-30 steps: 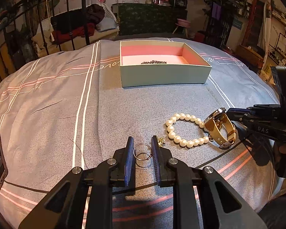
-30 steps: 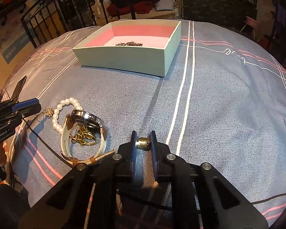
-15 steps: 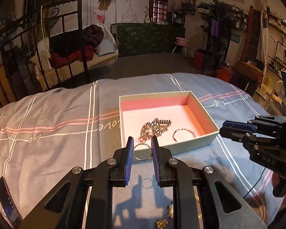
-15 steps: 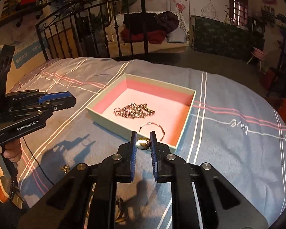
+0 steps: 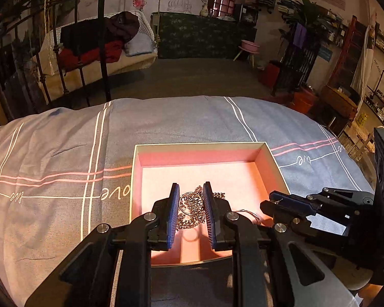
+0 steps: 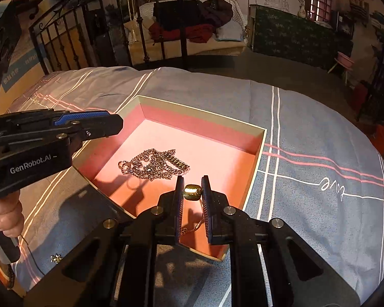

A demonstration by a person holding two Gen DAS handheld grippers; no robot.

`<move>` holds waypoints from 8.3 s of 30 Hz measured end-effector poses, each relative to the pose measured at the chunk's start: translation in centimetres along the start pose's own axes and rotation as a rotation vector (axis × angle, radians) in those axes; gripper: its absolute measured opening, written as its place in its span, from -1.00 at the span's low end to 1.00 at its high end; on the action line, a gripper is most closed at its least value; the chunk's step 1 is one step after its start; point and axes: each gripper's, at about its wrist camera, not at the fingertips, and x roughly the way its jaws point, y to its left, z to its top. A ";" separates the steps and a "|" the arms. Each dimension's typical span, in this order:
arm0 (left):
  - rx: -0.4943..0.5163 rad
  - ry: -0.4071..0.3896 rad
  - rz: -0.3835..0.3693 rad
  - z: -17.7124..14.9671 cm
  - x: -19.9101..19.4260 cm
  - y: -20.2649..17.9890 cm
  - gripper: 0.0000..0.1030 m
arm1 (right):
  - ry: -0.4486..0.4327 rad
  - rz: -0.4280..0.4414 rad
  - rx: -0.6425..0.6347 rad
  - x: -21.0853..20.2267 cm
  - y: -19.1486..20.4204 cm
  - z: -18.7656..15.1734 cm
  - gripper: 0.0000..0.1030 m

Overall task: Organize jewelry
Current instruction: 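Carry the gold charm in the right gripper over the box while the left carries the ring there, then open both grippers over the box, releasing the gold charm and silver ring, then grasp the gold flower brooch with the left gripper while the right grasps a gold earring by the watch, then carry the brooch and earring into the box and open both grippers, then grasp the pearl bracelet with the left gripper while the right grasps the watch strap, then carry the pearl bracelet and watch into the box and open both grippers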

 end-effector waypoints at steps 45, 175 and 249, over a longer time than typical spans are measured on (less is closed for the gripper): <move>0.222 0.105 0.039 -17.3 -5.6 -0.9 -0.68 | 0.084 0.189 0.085 -5.5 5.7 -14.0 0.65; 0.029 0.043 -0.124 -11.7 -6.7 0.1 -0.82 | 0.033 0.054 -0.039 -4.5 3.7 -10.9 -0.16; 0.073 -0.003 0.041 2.0 -1.9 -1.7 -0.82 | -0.084 -0.053 0.000 -2.6 -1.2 3.6 -0.69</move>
